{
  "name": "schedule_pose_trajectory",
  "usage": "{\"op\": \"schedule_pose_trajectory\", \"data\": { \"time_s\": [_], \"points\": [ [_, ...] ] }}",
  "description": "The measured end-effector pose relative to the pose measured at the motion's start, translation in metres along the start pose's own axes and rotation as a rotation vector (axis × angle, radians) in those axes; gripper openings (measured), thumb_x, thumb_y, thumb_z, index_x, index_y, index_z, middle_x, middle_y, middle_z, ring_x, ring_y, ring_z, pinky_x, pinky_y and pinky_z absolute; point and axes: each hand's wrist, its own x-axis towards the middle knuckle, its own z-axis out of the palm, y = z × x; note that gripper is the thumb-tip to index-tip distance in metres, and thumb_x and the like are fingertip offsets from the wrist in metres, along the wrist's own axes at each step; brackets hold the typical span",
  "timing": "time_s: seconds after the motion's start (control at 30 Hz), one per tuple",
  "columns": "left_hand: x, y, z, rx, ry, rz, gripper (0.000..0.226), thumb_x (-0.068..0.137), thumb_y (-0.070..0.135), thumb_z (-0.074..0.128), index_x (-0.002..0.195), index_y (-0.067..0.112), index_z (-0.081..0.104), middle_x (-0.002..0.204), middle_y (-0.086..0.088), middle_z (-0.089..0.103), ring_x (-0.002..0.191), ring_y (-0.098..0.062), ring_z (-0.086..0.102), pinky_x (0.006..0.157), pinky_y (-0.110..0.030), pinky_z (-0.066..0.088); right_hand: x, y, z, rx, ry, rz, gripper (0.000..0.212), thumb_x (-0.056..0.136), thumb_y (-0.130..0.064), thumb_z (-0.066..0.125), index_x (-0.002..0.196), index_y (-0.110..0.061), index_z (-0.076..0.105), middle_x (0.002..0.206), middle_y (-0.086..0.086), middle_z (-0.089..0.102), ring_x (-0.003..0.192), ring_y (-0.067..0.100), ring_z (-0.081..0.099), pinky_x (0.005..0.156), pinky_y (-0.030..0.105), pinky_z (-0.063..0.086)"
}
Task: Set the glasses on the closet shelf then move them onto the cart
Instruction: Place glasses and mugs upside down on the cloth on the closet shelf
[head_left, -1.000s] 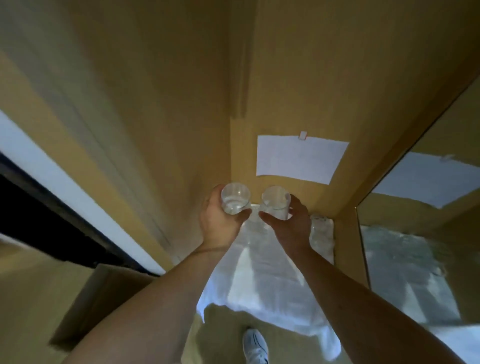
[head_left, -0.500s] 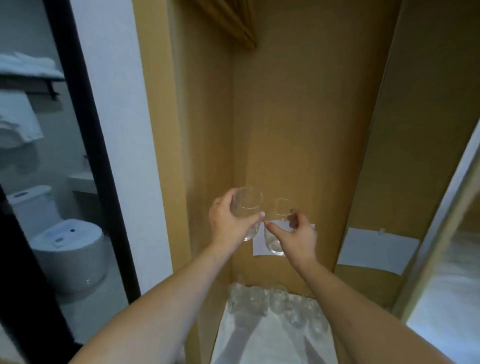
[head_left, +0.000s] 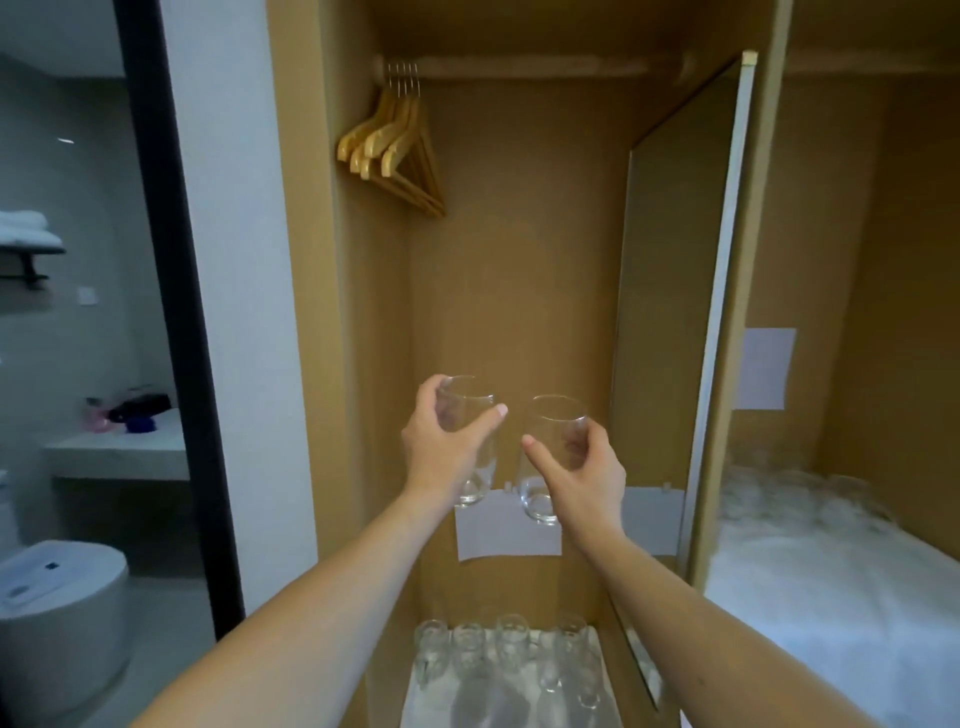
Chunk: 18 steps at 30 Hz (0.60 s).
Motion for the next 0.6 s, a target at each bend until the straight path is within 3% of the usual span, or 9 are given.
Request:
{"op": "schedule_pose_trajectory", "data": {
  "time_s": [0.1, 0.23, 0.4, 0.5, 0.6],
  "points": [
    [-0.013, 0.013, 0.013, -0.101, -0.028, -0.018, 0.060, 0.069, 0.045, 0.087, 0.119, 0.034, 0.056, 0.104, 0.009, 0.073, 0.101, -0.011, 0.069, 0.085, -0.024, 0.051, -0.005, -0.008, -0.022, 0.003, 0.046, -0.016, 0.075, 0.076, -0.060, 0.078, 0.134, -0.025, 0.047, 0.117, -0.010, 0.061, 0.111, 0.014, 0.059, 0.097, 0.036, 0.051],
    [-0.026, 0.027, 0.039, -0.133, -0.090, -0.017, 0.069, 0.064, 0.055, 0.081, 0.123, 0.031, 0.055, 0.107, 0.002, 0.070, 0.100, -0.013, 0.068, 0.082, -0.023, 0.050, -0.004, -0.013, -0.051, 0.019, 0.126, -0.010, 0.074, 0.078, -0.056, 0.078, 0.136, -0.023, 0.045, 0.113, -0.008, 0.064, 0.104, 0.014, 0.064, 0.094, 0.038, 0.055],
    [-0.044, 0.030, 0.082, -0.141, -0.154, -0.016, 0.068, 0.061, 0.061, 0.082, 0.119, 0.033, 0.057, 0.107, 0.000, 0.070, 0.100, -0.014, 0.068, 0.093, -0.042, 0.056, 0.000, -0.006, -0.097, 0.000, 0.177, -0.009, 0.067, 0.079, -0.053, 0.079, 0.131, -0.021, 0.051, 0.102, -0.008, 0.068, 0.091, 0.008, 0.068, 0.081, 0.030, 0.058],
    [-0.059, 0.029, 0.114, -0.142, -0.173, -0.057, 0.065, 0.061, 0.062, 0.083, 0.116, 0.038, 0.057, 0.106, -0.001, 0.071, 0.099, -0.019, 0.070, 0.090, -0.055, 0.057, 0.002, 0.005, -0.128, -0.053, 0.178, -0.002, 0.058, 0.079, -0.054, 0.080, 0.121, -0.025, 0.051, 0.096, -0.010, 0.067, 0.089, 0.009, 0.067, 0.081, 0.031, 0.056],
    [-0.079, 0.026, 0.146, -0.131, -0.201, -0.085, 0.066, 0.063, 0.063, 0.082, 0.118, 0.039, 0.056, 0.105, 0.004, 0.072, 0.100, -0.018, 0.070, 0.089, -0.058, 0.057, 0.002, 0.023, -0.162, -0.065, 0.203, 0.032, 0.058, 0.076, -0.057, 0.080, 0.116, -0.028, 0.050, 0.093, -0.009, 0.067, 0.087, 0.009, 0.066, 0.081, 0.031, 0.055]
  ]
}}
